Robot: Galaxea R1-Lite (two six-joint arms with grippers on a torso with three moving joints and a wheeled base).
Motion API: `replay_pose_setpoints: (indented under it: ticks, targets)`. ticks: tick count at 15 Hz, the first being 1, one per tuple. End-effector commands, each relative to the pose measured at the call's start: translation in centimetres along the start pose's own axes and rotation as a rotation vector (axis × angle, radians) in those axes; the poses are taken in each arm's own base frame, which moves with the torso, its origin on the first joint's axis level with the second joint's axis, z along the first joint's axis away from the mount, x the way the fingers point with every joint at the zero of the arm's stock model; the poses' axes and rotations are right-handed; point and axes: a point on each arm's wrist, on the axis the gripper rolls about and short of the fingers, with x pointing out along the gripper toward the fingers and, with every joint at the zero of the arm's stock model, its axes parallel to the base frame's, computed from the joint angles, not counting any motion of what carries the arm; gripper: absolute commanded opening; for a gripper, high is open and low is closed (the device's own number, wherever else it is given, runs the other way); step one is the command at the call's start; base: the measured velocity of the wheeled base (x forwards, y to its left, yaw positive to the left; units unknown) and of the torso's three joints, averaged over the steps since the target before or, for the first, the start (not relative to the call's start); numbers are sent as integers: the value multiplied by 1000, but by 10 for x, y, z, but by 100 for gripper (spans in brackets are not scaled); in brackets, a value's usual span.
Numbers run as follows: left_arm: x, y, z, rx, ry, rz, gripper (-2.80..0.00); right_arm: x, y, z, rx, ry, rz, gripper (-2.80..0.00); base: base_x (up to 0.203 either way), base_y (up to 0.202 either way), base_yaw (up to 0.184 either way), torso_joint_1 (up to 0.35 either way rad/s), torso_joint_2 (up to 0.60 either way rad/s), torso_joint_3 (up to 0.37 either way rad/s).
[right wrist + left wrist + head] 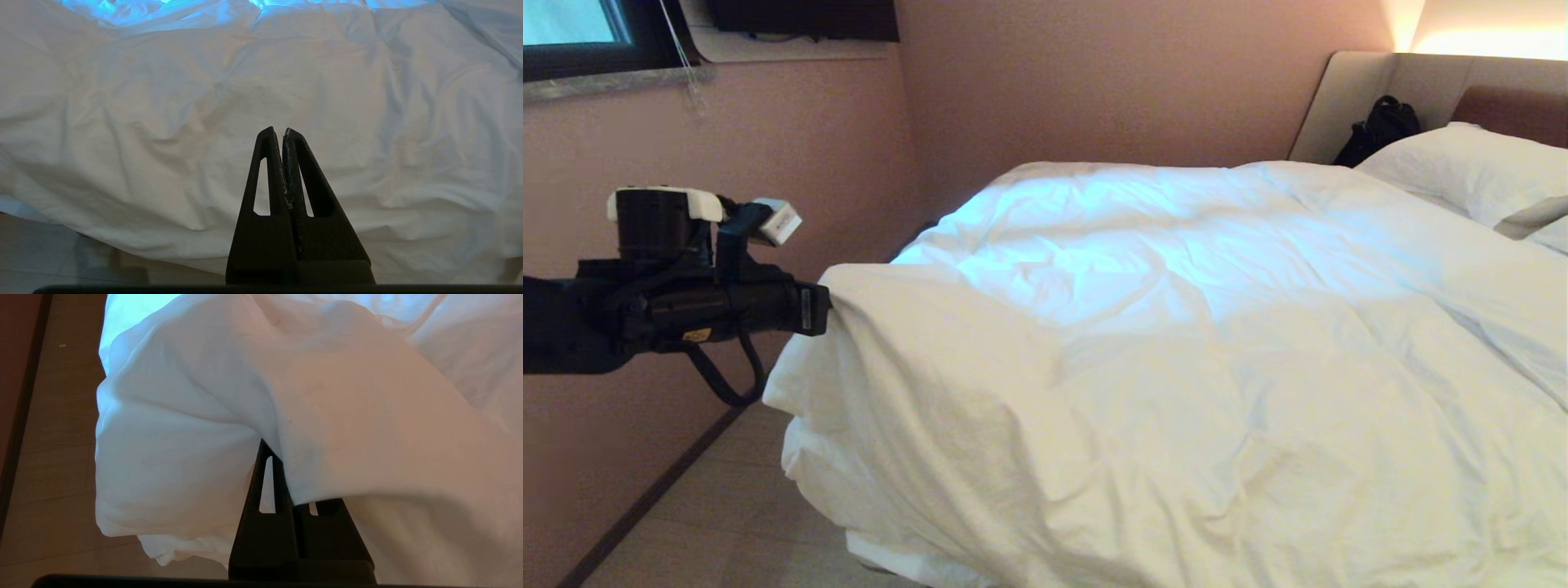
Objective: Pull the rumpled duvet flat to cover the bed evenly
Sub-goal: Flatten the corners of the folded blanket
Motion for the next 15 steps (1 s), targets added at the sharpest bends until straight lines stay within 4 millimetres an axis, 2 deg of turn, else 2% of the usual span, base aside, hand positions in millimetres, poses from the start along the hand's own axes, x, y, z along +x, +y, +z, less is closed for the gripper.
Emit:
replay_pose_setpoints:
  ticks: [1,3,5,6,9,11,15]
  targets:
    - [12,3,-6,-11,28,-3,-280,0,0,0,0,1,1,-280,0,0,0,0,0,0]
    - [37,10,-15,-51,68,27,-280,0,0,0,0,-1,1,-280,0,0,0,0,0,0]
    - [57,12,-14,-127,67,110,-280,0,0,0,0,0,1,-280,0,0,0,0,0,0]
    - [78,11,-22,-183,82,164,-280,0,0,0,0,-1,1,-280,0,0,0,0,0,0]
    - [133,-14,-50,-225,70,298,-280,0,0,0,0,1,1,-280,0,0,0,0,0,0]
    - [148,-28,-63,-204,83,323,-280,0,0,0,0,1,1,-280,0,0,0,0,0,0]
    - [156,-29,-72,-186,108,322,-280,0,0,0,0,1,1,-280,0,0,0,0,0,0]
